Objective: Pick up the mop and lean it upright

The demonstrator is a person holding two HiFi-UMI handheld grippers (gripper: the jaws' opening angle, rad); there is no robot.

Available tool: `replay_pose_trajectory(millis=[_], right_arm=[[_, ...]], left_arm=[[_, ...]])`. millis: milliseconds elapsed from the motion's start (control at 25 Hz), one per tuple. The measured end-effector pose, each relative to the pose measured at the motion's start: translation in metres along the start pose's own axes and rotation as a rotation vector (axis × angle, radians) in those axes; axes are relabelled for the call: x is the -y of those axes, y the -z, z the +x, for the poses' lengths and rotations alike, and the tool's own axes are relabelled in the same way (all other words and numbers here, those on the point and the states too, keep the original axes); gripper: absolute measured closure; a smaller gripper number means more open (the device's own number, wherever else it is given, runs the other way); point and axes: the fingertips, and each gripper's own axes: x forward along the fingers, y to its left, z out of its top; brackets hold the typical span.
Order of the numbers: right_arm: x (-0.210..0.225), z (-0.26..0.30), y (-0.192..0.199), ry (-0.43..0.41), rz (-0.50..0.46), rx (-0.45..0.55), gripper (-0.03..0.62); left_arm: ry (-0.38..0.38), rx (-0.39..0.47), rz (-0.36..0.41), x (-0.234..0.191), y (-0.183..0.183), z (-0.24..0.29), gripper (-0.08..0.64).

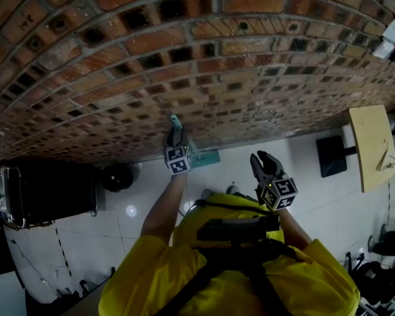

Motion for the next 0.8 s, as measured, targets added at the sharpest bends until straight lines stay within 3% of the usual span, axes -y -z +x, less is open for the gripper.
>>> replay_pose_trajectory(millis=[120,240,320,360,440,520,640,800], right_arm=[[-0.006,0.001,-0.008,-0.010,-0.007,0.016,0.483],[-0.012,-0.001,-0.018,-0.023,-0.039,0.037,0.485],[-0.016,-0.001,-0.025,-0.030,-0.064,0.066,0.553],[-0.017,0.000,-0.028,-0.030,-0.069,0.077,0.585],[-0.019,0.004,-0.030,-0.028,-0.065,0.087,0.586],[-0.023,0.004,-0.036,-0.023,-0.086,0.102,0.586],[-0.026,-0.005,-0.054,0.001,-0.135,0.142,0.586],[-0.018,-0.011,-0.070,0.031,-0.143,0.167,0.586]], left_arm=[[0.020,0.048,-0.015,0.003,-0.016,-0.045,0.399],[0.057,0.130,-0.014,0.009,-0.052,-0.108,0.451],[0.068,0.165,0.004,0.007,-0.067,-0.138,0.456],[0.060,0.171,0.022,0.002,-0.069,-0.146,0.456],[0.015,0.175,0.037,-0.017,-0.070,-0.150,0.459],[-0.028,0.225,-0.008,-0.037,-0.085,-0.162,0.560],[-0.030,0.317,-0.061,-0.043,-0.124,-0.196,0.560],[-0.058,0.323,-0.071,-0.049,-0.140,-0.221,0.560]])
